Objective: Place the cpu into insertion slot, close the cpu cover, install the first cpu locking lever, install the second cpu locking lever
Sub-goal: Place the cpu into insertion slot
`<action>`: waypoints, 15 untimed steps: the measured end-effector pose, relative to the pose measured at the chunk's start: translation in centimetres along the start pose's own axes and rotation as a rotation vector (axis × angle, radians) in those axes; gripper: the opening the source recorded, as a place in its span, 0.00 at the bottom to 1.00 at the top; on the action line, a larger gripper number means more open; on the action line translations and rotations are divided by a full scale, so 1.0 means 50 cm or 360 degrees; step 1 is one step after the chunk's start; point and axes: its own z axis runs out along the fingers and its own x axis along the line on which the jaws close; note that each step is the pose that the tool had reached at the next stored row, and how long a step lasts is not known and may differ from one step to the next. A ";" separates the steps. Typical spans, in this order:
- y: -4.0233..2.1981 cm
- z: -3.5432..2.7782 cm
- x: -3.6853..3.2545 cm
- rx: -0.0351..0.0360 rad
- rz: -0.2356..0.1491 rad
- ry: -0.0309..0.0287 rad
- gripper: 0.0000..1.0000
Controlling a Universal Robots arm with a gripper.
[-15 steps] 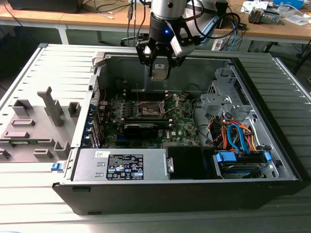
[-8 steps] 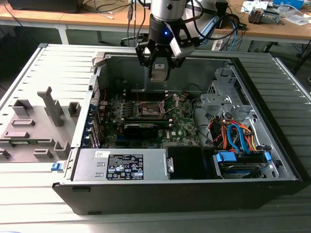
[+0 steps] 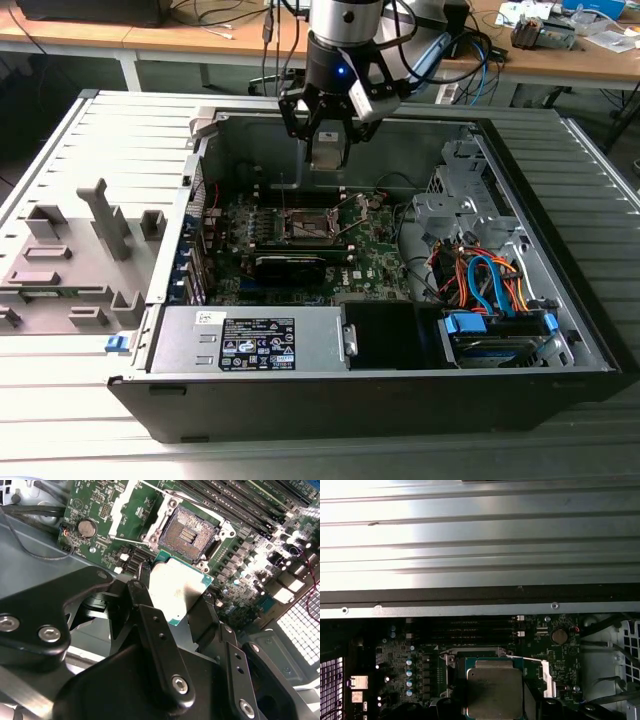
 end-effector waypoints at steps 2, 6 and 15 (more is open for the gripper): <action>0.000 0.001 0.000 0.0000 0.0000 -0.00001 0.55; -0.001 0.003 0.000 0.0002 0.0000 -0.00001 0.55; -0.004 0.015 0.001 0.0010 0.0000 -0.00003 0.55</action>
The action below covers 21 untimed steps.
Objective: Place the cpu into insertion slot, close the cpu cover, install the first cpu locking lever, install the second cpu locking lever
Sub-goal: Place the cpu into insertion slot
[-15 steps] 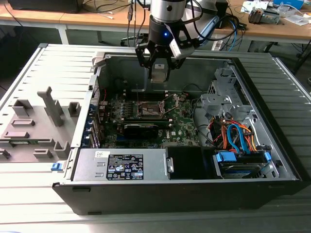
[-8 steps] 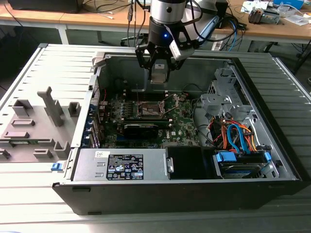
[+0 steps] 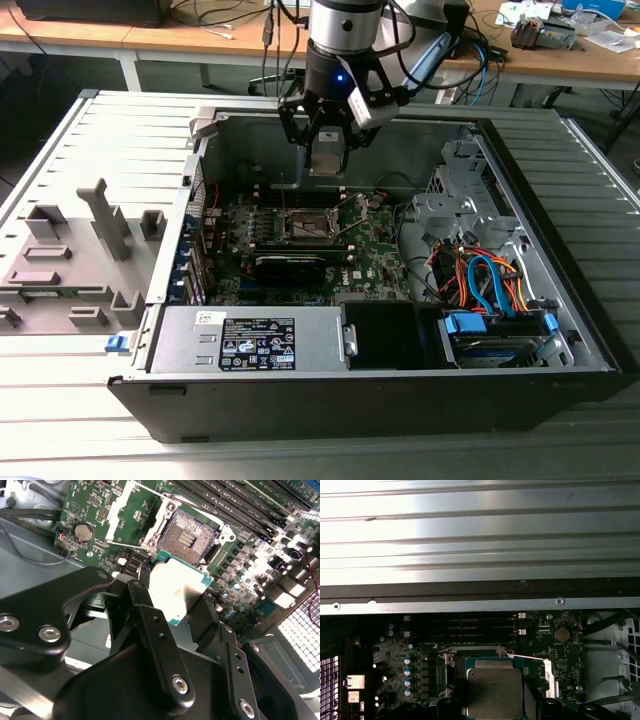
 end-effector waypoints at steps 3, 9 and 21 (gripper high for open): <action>0.000 0.002 0.000 0.0001 0.0000 -0.00001 0.55; -0.001 0.005 0.000 0.0003 0.0000 0.00000 0.55; -0.003 0.010 0.000 0.0006 0.0000 -0.00001 0.55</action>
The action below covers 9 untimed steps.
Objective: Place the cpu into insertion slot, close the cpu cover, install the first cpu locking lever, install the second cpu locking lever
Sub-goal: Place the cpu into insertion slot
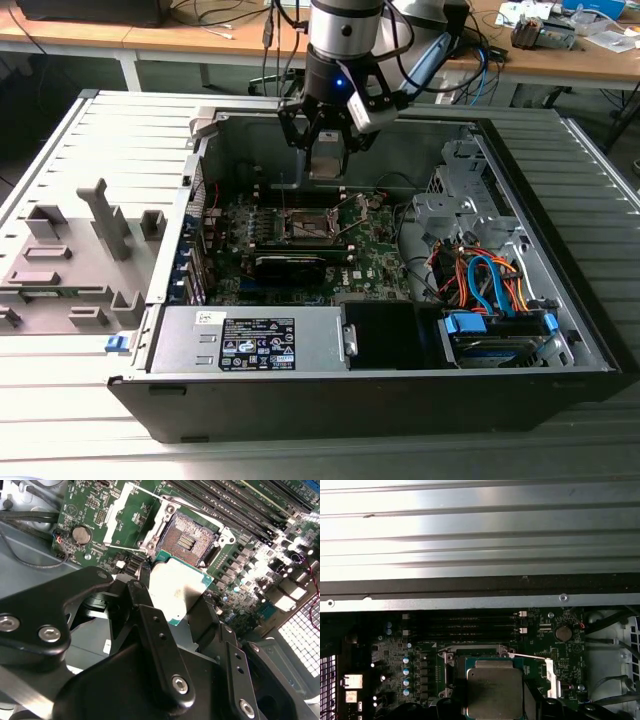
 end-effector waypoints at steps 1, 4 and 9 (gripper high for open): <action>0.000 0.000 0.000 0.0000 0.0000 -0.00001 0.55; -0.001 0.002 0.000 0.0001 0.0000 -0.00001 0.55; -0.001 0.004 0.000 0.0002 0.0000 -0.00001 0.55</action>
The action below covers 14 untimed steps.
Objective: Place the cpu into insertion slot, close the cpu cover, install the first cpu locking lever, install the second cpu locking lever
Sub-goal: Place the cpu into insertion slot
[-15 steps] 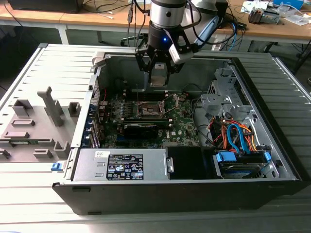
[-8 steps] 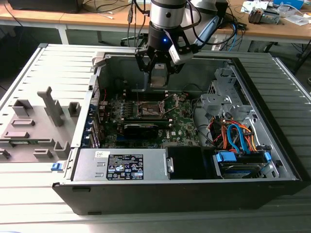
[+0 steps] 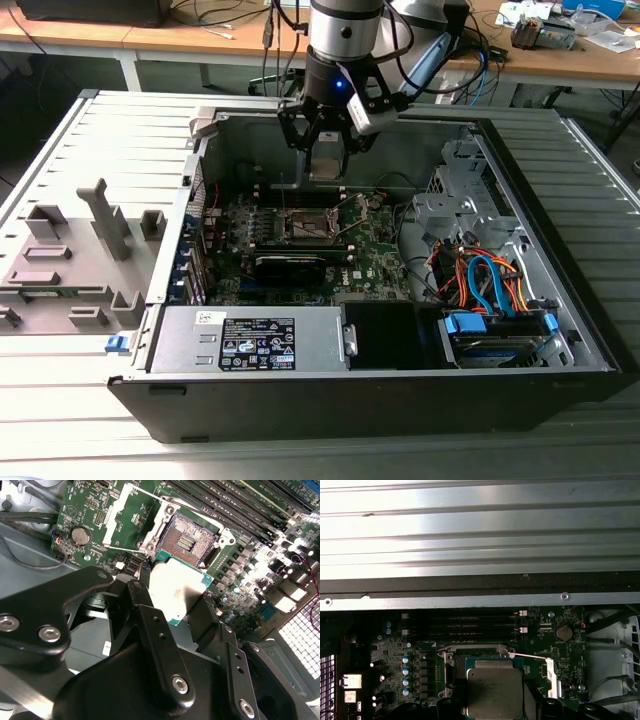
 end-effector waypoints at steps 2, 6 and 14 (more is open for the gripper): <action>0.000 0.001 0.000 0.0001 0.0000 0.00000 0.55; -0.001 0.002 0.000 0.0001 0.0000 -0.00001 0.55; -0.002 0.007 0.000 0.0005 0.0000 -0.00001 0.55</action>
